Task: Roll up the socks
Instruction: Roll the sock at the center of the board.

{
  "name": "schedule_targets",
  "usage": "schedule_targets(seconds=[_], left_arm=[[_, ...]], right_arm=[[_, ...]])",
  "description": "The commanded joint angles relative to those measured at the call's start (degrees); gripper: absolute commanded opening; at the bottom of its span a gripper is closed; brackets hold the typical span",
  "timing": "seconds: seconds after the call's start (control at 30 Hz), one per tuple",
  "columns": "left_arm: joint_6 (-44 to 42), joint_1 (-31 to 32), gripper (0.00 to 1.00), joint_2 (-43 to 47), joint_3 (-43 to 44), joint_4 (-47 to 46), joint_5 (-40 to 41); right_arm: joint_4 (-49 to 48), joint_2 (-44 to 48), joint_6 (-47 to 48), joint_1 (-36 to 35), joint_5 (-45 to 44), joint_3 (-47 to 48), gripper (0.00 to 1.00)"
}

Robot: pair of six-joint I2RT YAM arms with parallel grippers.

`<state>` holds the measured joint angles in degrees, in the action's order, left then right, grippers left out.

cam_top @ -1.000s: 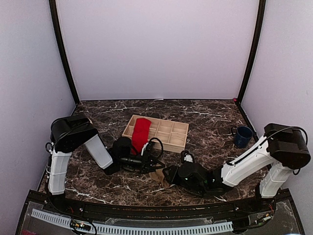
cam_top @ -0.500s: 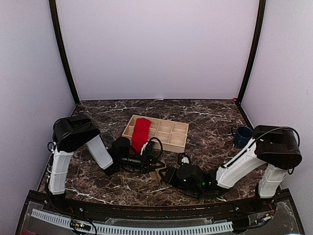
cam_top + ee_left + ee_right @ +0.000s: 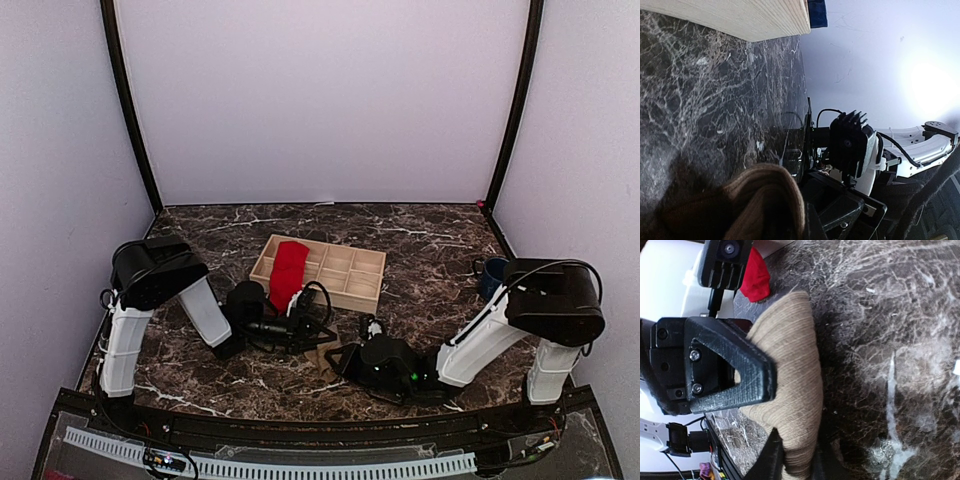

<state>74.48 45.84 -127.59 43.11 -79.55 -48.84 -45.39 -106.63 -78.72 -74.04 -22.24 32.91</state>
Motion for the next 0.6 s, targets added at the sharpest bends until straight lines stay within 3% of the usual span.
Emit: schedule_targets(seconds=[0.0, 0.1, 0.17, 0.43, 0.57], left_arm=[[1.15, -0.31, 0.04, -0.66, -0.76, -0.99, -0.40], [1.47, -0.45, 0.27, 0.33, -2.19, 0.44, 1.08], [0.10, -0.57, 0.35, 2.26, -3.37, 3.55, 2.65], [-10.58, -0.76, 0.49, 14.53, -5.18, 25.87, 11.75], [-12.96, -0.75, 0.52, 18.76, -6.16, 31.22, 15.69]], right_arm=[[1.88, 0.53, 0.61, 0.60, 0.42, -0.10, 0.09], [8.15, 2.26, 2.06, 0.67, 0.57, 1.63, 0.06], [12.90, 3.42, 2.97, 0.75, 0.55, 2.91, 0.05], [31.00, 6.08, 6.08, 1.05, 2.81, 9.33, 0.03], [40.41, 5.93, 8.69, 1.41, 3.34, 14.35, 0.03]])
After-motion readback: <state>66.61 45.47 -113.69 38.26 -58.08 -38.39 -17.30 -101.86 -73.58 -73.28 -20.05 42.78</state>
